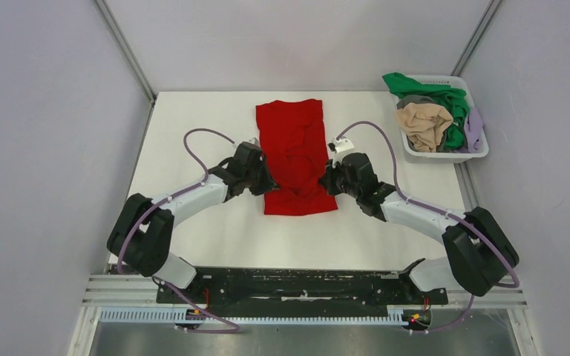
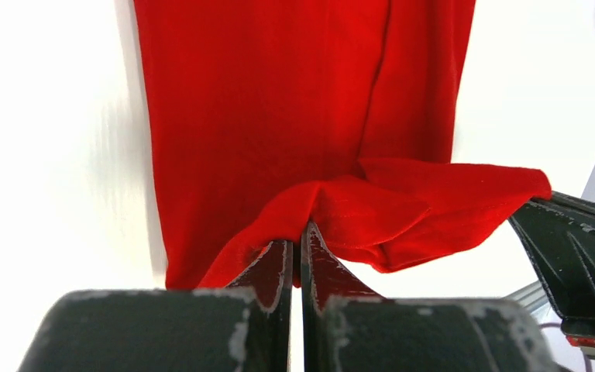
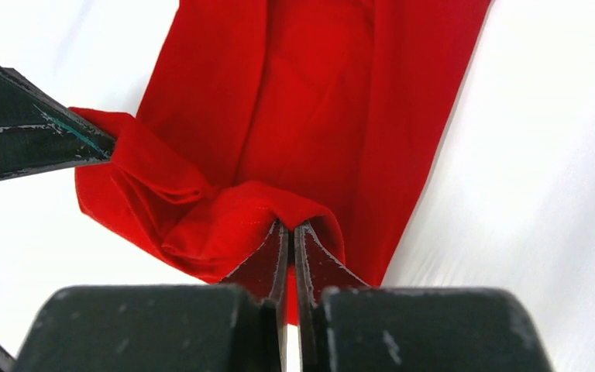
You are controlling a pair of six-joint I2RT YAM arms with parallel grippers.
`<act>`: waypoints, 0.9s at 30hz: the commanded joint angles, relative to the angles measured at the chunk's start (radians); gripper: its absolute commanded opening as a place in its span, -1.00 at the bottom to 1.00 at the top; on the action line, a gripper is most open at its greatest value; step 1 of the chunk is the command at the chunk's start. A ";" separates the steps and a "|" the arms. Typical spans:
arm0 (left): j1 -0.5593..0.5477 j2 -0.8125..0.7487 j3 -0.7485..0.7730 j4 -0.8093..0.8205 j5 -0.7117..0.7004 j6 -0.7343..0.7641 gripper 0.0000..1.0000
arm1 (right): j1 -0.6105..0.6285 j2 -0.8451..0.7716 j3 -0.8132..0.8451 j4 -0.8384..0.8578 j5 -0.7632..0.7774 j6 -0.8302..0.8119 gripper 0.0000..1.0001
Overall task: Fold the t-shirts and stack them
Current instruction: Fold the folded rectangular tshirt in 1/3 of the way
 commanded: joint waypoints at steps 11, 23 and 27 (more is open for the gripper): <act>0.134 0.245 0.262 -0.007 0.045 0.150 -0.96 | -0.135 0.272 0.248 0.118 -0.128 -0.034 -1.00; 0.200 0.432 0.455 -0.050 0.044 0.140 -0.62 | -0.219 0.509 0.408 0.202 -0.163 0.009 -0.83; 0.229 0.435 0.527 -0.037 0.070 0.130 0.13 | -0.253 0.586 0.516 0.206 -0.209 0.046 -0.15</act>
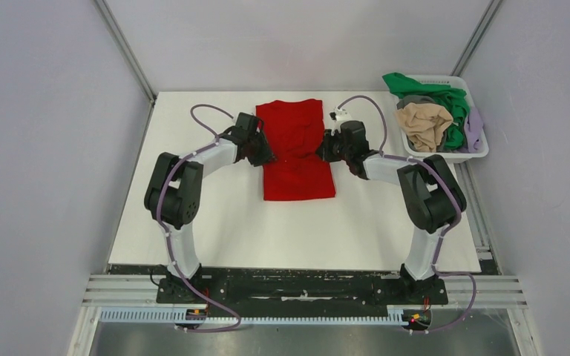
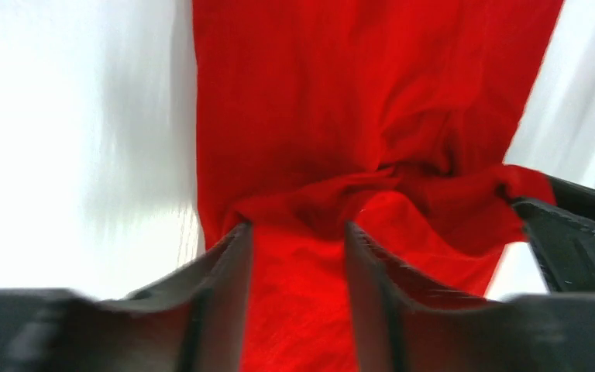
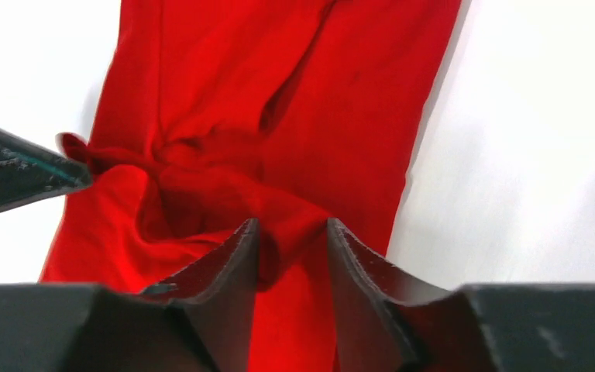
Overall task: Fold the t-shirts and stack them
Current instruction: Fold the folded rectangular tshirt in 1/3 of the way, then grab one side of the 2/3 rectangular tshirt with both arms
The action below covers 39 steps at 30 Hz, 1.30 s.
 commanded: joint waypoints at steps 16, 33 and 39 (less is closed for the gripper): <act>0.007 -0.302 -0.226 -0.038 0.062 0.010 0.99 | -0.039 -0.323 -0.290 0.021 -0.103 -0.002 0.96; -0.062 -0.300 -0.447 0.030 0.046 -0.049 0.41 | -0.036 -0.396 -0.485 -0.021 -0.171 0.022 0.67; -0.070 -0.242 -0.445 0.051 0.051 -0.059 0.09 | -0.029 -0.375 -0.492 -0.007 -0.171 0.024 0.45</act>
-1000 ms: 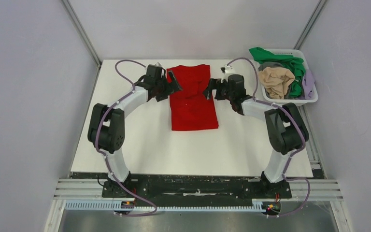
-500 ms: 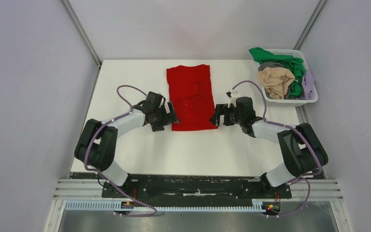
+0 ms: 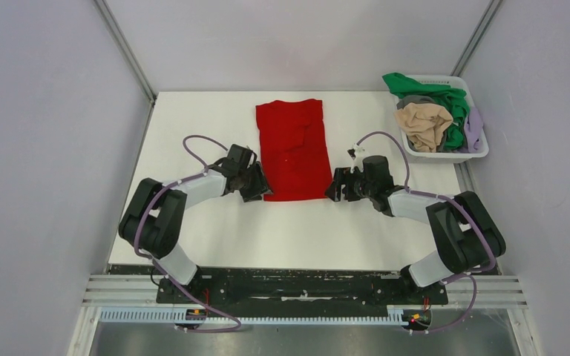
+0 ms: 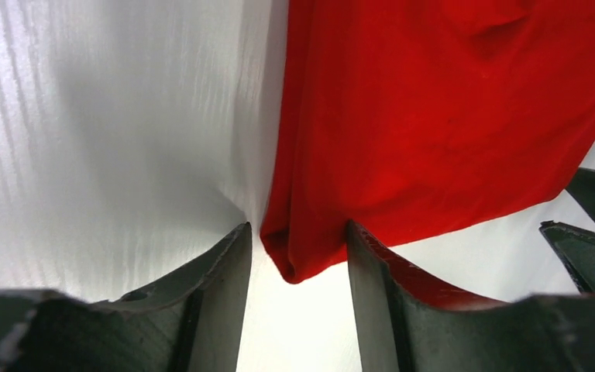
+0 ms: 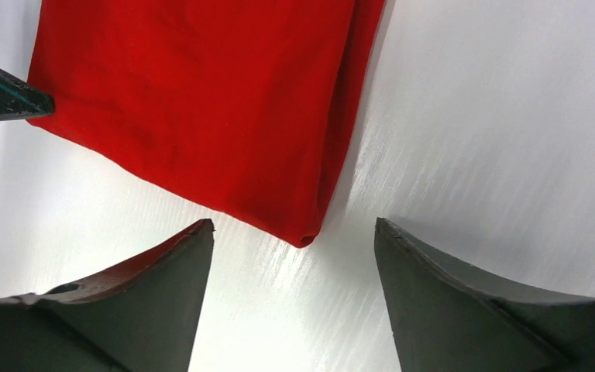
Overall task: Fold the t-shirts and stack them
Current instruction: Grab one side of the 2/3 rectangular tshirt with both arms
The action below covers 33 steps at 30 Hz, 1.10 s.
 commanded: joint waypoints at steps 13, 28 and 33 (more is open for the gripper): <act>-0.013 0.094 -0.009 0.014 -0.020 -0.044 -0.91 | 0.042 0.051 -0.004 0.037 -0.009 0.012 0.00; -0.034 -0.027 -0.080 -0.028 -0.055 -0.053 -0.96 | 0.089 -0.017 -0.064 0.027 0.026 -0.018 -1.00; -0.077 -0.180 -0.152 -0.125 -0.091 -0.059 -0.96 | 0.131 -0.150 -0.144 -0.048 -0.058 -0.054 -1.00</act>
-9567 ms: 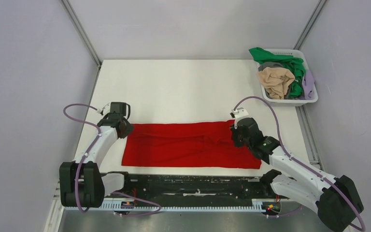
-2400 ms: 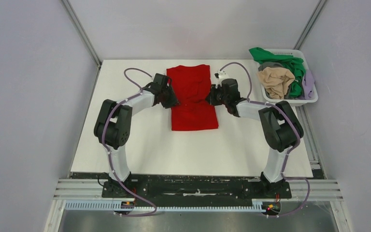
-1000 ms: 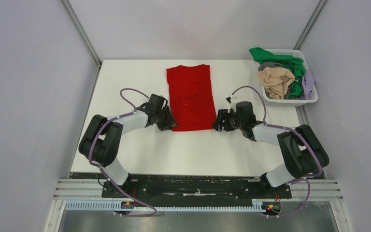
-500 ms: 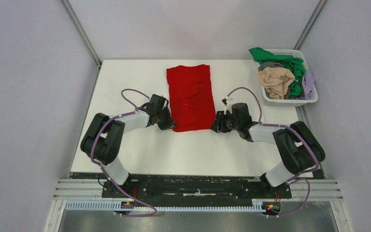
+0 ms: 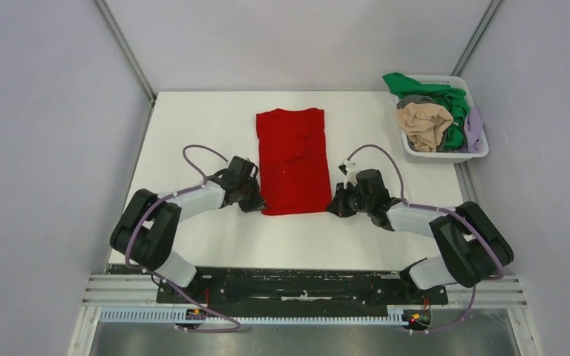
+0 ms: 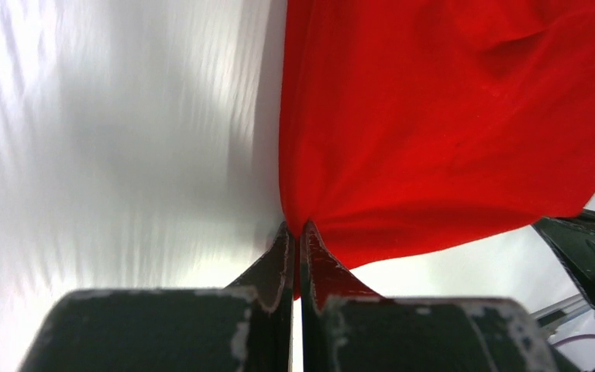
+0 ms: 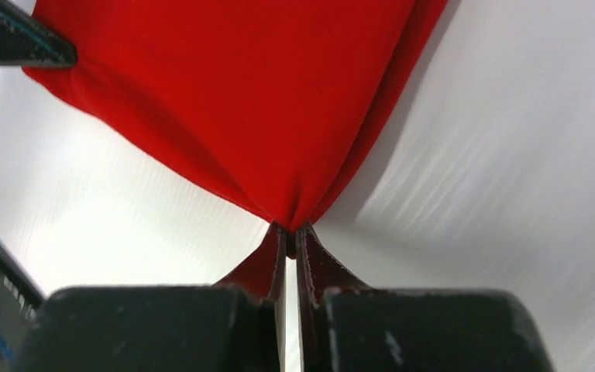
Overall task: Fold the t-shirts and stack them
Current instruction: Grab one side of the 2/3 rectangular tshirt with both arms, then fold the long partially folded tshirt into a neat square
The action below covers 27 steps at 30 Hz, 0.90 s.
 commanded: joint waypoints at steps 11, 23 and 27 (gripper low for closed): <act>-0.147 -0.682 -0.136 -0.514 -0.046 -0.152 -0.96 | 0.194 -0.537 -0.077 -0.410 -0.212 -0.031 -1.00; -0.096 -0.577 0.114 -0.472 -0.146 -0.064 -0.96 | 0.185 -0.423 0.250 -0.408 0.001 -0.095 -1.00; -0.045 -0.484 0.185 -0.434 -0.218 -0.052 -0.96 | 0.146 -0.322 0.328 -0.377 0.027 -0.101 -1.00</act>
